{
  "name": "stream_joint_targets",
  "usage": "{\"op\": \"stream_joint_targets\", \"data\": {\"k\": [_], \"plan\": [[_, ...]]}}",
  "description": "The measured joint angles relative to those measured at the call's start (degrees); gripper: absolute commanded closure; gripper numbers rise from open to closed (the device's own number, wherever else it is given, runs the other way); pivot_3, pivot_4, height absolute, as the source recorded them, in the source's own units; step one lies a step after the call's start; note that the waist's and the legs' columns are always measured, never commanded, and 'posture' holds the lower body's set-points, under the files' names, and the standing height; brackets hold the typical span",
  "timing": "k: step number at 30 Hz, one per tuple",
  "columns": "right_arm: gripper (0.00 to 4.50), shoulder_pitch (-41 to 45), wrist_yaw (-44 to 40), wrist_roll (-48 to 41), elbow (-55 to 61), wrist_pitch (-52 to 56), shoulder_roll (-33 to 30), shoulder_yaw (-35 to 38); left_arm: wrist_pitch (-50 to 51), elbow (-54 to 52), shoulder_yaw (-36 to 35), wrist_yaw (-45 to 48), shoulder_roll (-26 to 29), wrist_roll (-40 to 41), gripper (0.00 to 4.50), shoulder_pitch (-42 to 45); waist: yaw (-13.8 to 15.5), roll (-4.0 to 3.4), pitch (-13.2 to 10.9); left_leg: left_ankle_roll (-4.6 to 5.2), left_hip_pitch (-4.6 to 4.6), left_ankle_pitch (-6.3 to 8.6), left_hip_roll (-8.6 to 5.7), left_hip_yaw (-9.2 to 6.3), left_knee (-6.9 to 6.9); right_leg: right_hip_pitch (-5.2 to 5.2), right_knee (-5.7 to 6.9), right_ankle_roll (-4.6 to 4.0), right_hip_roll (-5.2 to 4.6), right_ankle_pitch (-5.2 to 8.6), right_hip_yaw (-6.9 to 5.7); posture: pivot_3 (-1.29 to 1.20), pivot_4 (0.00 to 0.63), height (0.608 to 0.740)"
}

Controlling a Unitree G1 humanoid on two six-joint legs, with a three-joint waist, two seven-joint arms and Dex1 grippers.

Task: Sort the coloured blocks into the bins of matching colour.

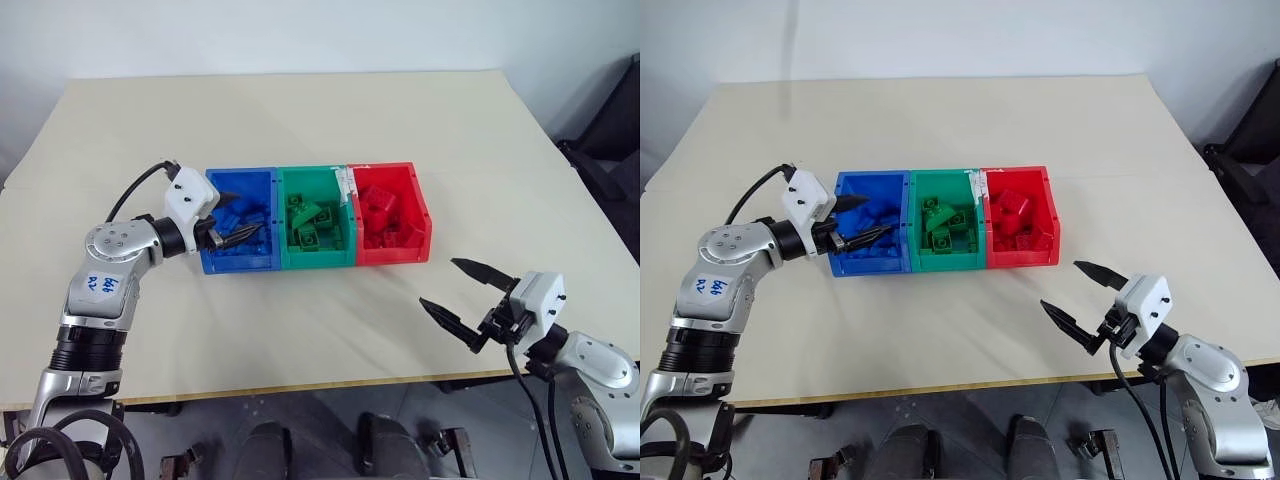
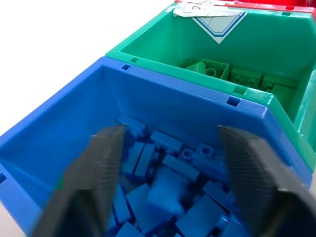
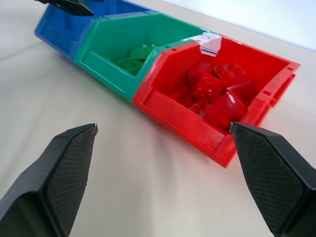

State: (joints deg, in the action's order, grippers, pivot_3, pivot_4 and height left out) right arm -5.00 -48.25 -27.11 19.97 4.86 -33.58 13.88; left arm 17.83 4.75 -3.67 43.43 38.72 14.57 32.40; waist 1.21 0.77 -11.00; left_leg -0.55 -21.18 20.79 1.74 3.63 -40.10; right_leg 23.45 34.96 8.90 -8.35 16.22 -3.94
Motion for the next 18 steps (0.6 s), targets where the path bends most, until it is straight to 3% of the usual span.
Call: {"op": "stream_joint_targets", "data": {"k": [4, 9, 14, 18], "plan": [[0.00, 2.4, -1.5, 0.0, -1.7, -0.2, -0.1, -0.5, -6.0, -2.4, -6.9, 3.7, 2.5, 2.4, 0.04, -8.9, -1.3, 0.00, 0.0, 0.00, 0.04, 0.00, 0.04, 0.05, 0.07, 0.04, -0.02, -0.01, 0.01, 0.01, 0.00, 0.00, 0.150, 0.740], [0.00, 7.1, -7.6, 0.1, -7.5, -1.5, -2.1, -2.5, -11.4, -6.2, -19.2, 11.7, 6.7, 7.0, 0.04, -27.1, -2.0, 0.00, 0.0, 0.01, 0.02, 0.01, 0.09, 0.11, 0.09, 0.08, -0.04, -0.02, -0.01, 0.01, -0.02, 0.00, 0.150, 0.740], [0.00, 13.9, -13.9, 0.6, -14.7, -4.0, -2.6, -5.6, -13.6, -9.0, -27.2, 13.8, 7.7, 8.0, 0.04, -37.6, -1.3, 0.03, 0.0, 0.05, 0.12, 0.03, 0.06, 0.13, 0.02, -0.03, -0.01, -0.01, -0.08, -0.02, -0.03, 0.00, 0.150, 0.740], [0.00, 18.2, -17.4, 1.6, -21.3, -6.0, -2.7, -7.2, -13.5, -10.0, -29.7, 12.2, 6.6, 8.0, 0.04, -42.0, -1.0, 0.00, 0.0, 0.04, 0.06, 0.02, 0.07, 0.07, 0.06, 0.03, 0.02, -0.03, -0.09, 0.00, -0.09, 0.00, 0.150, 0.740]]}}
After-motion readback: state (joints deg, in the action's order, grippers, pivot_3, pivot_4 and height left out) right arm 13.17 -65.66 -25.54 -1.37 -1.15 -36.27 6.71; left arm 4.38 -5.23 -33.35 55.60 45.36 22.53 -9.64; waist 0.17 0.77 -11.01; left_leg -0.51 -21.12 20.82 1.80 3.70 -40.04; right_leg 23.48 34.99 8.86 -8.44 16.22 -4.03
